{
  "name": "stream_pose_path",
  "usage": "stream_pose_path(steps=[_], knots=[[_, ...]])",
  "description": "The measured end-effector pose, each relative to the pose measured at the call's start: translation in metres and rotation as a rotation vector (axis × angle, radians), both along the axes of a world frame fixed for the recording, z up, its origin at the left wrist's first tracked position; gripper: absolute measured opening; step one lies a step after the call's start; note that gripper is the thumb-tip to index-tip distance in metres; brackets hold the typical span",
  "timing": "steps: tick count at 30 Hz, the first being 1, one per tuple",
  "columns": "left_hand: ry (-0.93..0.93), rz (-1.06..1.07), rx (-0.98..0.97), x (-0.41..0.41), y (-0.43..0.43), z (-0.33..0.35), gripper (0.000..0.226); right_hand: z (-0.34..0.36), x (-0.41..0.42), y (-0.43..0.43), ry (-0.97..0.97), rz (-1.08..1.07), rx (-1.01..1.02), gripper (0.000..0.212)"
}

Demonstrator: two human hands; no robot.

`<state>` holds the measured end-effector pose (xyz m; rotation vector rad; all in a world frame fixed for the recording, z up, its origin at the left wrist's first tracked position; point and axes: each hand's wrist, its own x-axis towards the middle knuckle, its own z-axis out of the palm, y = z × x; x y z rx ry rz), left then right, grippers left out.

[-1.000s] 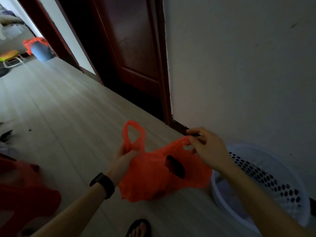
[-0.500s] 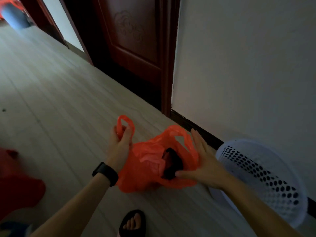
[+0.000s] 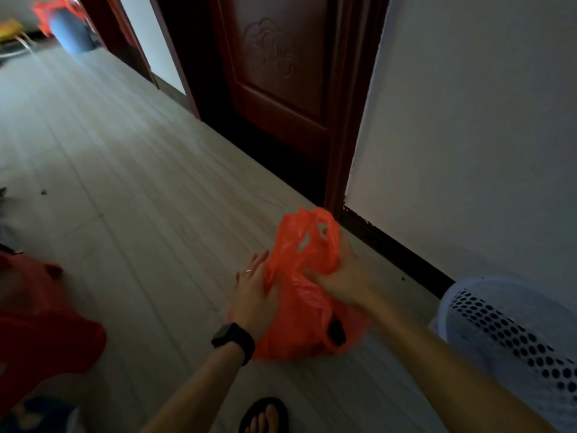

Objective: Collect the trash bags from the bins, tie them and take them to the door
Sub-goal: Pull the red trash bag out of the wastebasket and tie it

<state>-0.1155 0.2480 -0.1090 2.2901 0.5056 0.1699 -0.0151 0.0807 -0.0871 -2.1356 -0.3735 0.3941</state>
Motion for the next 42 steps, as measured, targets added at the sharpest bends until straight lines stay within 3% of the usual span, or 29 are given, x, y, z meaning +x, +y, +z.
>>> stream_pose_path(steps=[2,4,7,10,13,16,18,21,25,27,29,32,34,37,38,40,42], knots=[[-0.05,0.104,-0.261,0.01,-0.005,0.01,0.032,-0.01,0.004,0.003,-0.005,0.041,-0.051,0.118],[-0.058,0.27,-0.522,0.018,-0.003,0.011,0.038,-0.02,0.01,0.002,0.015,0.063,-0.067,0.137],[-0.006,0.39,-0.659,0.028,0.01,-0.01,0.049,-0.033,0.02,0.001,-0.05,0.03,-0.148,0.141],[0.015,0.39,-0.754,0.035,0.018,-0.027,0.036,-0.039,0.024,0.004,-0.01,-0.001,-0.183,0.113],[-0.009,0.404,-0.951,0.04,0.024,-0.043,0.032,-0.047,0.022,0.014,-0.004,-0.049,-0.253,0.05],[0.002,0.463,-1.101,0.043,0.033,-0.05,0.023,-0.055,0.015,0.026,-0.099,-0.259,-0.107,0.049],[-0.062,0.5,-1.151,0.043,0.036,-0.059,0.022,-0.054,0.014,0.034,0.01,-0.442,0.069,0.039],[-0.198,0.435,-0.991,0.034,0.032,-0.065,0.052,-0.066,0.022,0.044,0.125,-0.621,0.162,0.035],[-0.196,0.293,-0.42,0.009,0.023,-0.08,0.03,-0.092,0.032,0.052,0.356,-0.755,0.165,0.039],[-0.14,0.202,-0.261,0.004,0.022,-0.09,0.033,-0.093,0.035,0.049,0.423,-0.783,0.237,0.042],[-0.157,0.197,-0.29,0.009,0.022,-0.094,0.032,-0.093,0.034,0.044,0.518,-0.742,0.459,0.046],[-0.174,0.384,-0.519,0.028,0.021,-0.081,0.031,-0.102,0.019,0.024,0.607,-0.569,0.732,0.079],[-0.141,0.446,-0.536,0.039,0.021,-0.077,0.032,-0.109,0.007,0.006,0.572,-0.408,0.641,0.091],[-0.1,0.279,-0.598,0.046,0.019,-0.086,0.027,-0.11,-0.002,-0.007,0.568,-0.149,0.385,0.104],[-0.075,0.216,-0.611,0.045,0.018,-0.093,0.024,-0.103,-0.004,-0.004,0.53,-0.084,0.292,0.103],[-0.052,0.135,-0.568,0.044,0.018,-0.103,0.019,-0.092,-0.005,0.008,0.388,-0.068,0.17,0.073],[-0.045,0.12,-0.568,0.039,0.016,-0.109,0.02,-0.083,-0.007,0.023,0.29,-0.143,0.252,0.037]])
